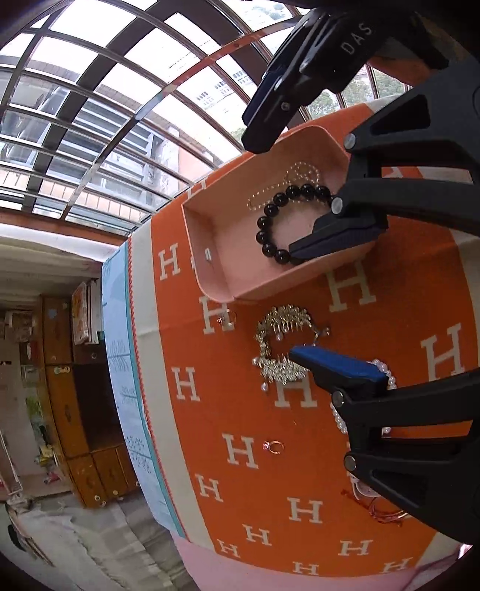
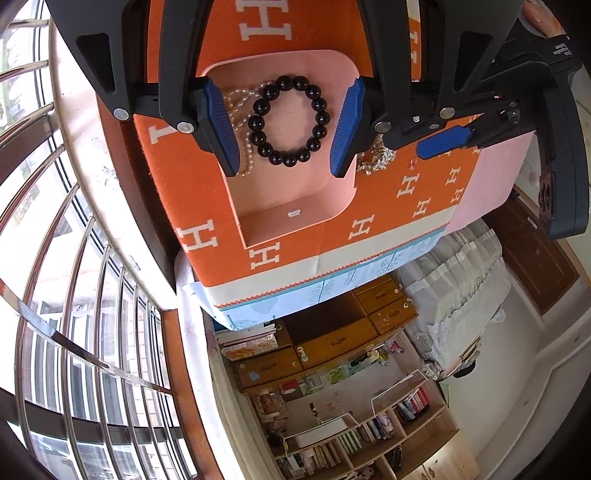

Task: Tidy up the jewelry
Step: 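Grasp the red string bracelet with the left gripper while the right gripper grasps the white watch, then carry the red bracelet into the pink box with the left gripper while the right places the watch there, then withdraw both open grippers from the pink box toward the remaining jewelry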

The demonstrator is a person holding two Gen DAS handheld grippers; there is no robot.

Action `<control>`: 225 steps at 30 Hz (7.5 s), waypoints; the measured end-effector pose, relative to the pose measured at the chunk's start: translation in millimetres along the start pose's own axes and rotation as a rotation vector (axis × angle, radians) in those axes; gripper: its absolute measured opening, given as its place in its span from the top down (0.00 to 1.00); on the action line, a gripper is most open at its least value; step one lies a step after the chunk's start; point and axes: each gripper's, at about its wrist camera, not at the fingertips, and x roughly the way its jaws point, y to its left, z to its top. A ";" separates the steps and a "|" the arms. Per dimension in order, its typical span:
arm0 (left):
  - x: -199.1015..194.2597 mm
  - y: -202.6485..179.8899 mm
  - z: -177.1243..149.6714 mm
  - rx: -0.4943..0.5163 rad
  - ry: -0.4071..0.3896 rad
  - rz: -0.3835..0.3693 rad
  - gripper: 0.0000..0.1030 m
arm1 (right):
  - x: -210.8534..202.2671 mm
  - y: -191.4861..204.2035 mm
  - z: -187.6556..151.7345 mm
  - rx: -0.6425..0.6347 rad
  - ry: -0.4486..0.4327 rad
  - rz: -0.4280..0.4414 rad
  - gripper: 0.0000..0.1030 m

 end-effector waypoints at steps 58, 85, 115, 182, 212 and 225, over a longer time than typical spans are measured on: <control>-51.4 289.9 -92.5 -0.266 0.132 0.110 0.55 | 138.3 283.0 -11.1 -0.611 0.418 0.285 0.50; 14.3 239.9 -102.1 -0.010 0.289 0.066 0.73 | 208.7 309.6 -84.6 -0.938 0.603 0.314 0.88; -37.0 223.5 -82.8 -0.097 0.158 0.057 0.96 | 190.3 261.5 -36.4 -0.611 0.510 0.298 0.74; 42.1 -14.6 23.7 0.050 -0.063 -0.112 0.36 | 65.2 -11.2 -11.6 0.064 -0.001 -0.107 0.77; -17.0 20.1 -28.1 0.024 -0.112 -0.043 0.36 | 32.5 50.3 -36.3 -0.100 -0.094 -0.130 0.67; -107.1 103.3 -26.1 -0.071 -0.251 0.070 0.36 | 17.7 122.0 -47.9 -0.255 -0.075 -0.050 0.66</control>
